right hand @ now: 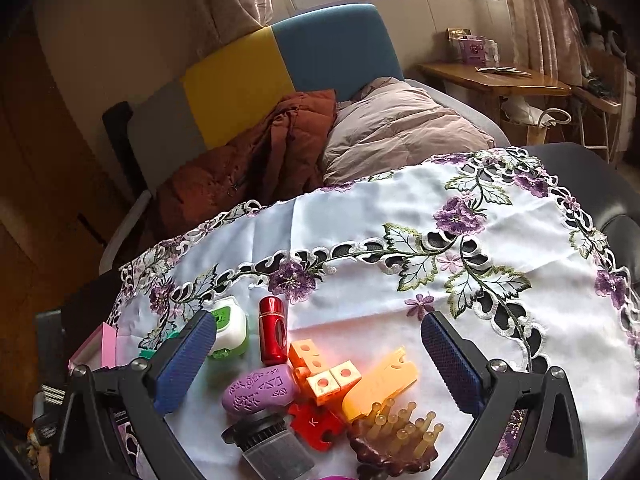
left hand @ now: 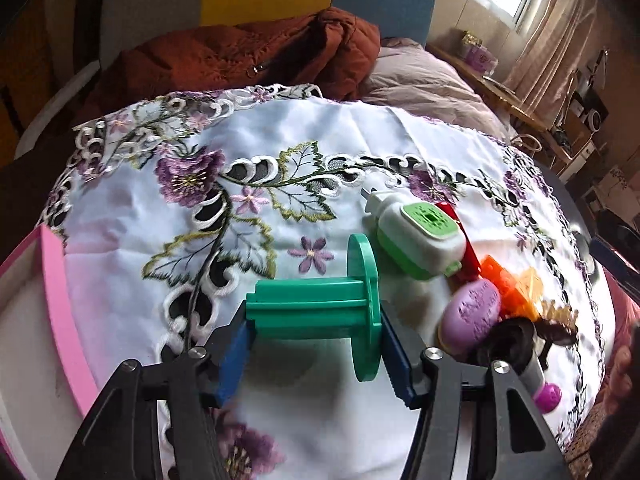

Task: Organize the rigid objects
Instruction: 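Grasp the green spool with the left tool while the right tool grasps the white-green plug device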

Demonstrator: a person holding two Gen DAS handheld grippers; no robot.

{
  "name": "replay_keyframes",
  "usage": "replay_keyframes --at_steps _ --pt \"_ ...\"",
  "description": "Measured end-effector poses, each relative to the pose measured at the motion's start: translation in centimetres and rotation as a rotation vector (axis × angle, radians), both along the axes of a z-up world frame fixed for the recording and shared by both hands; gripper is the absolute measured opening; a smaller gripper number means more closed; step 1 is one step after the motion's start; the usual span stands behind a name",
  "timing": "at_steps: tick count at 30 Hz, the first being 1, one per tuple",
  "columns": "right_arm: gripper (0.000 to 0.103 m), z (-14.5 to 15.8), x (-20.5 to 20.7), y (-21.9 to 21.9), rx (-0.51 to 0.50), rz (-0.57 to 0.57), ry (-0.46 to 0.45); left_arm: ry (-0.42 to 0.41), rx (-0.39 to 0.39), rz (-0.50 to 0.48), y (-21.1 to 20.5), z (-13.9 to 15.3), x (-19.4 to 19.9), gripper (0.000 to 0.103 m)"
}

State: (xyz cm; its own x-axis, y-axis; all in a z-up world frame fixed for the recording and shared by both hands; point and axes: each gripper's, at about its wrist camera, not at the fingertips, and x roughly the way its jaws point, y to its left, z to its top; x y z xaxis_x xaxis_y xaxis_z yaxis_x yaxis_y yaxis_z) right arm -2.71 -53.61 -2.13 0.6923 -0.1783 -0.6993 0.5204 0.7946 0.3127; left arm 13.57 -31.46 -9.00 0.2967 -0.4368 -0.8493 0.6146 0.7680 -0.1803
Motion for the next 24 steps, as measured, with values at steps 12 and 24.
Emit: replay_keyframes --at_steps 12,24 --pt "0.1 -1.5 7.2 6.4 -0.018 0.313 0.138 -0.059 -0.091 0.007 9.0 4.2 -5.1 0.06" --pt "0.053 -6.6 16.5 8.5 -0.126 0.406 0.445 -0.043 -0.139 0.182 19.1 5.4 -4.9 0.06"
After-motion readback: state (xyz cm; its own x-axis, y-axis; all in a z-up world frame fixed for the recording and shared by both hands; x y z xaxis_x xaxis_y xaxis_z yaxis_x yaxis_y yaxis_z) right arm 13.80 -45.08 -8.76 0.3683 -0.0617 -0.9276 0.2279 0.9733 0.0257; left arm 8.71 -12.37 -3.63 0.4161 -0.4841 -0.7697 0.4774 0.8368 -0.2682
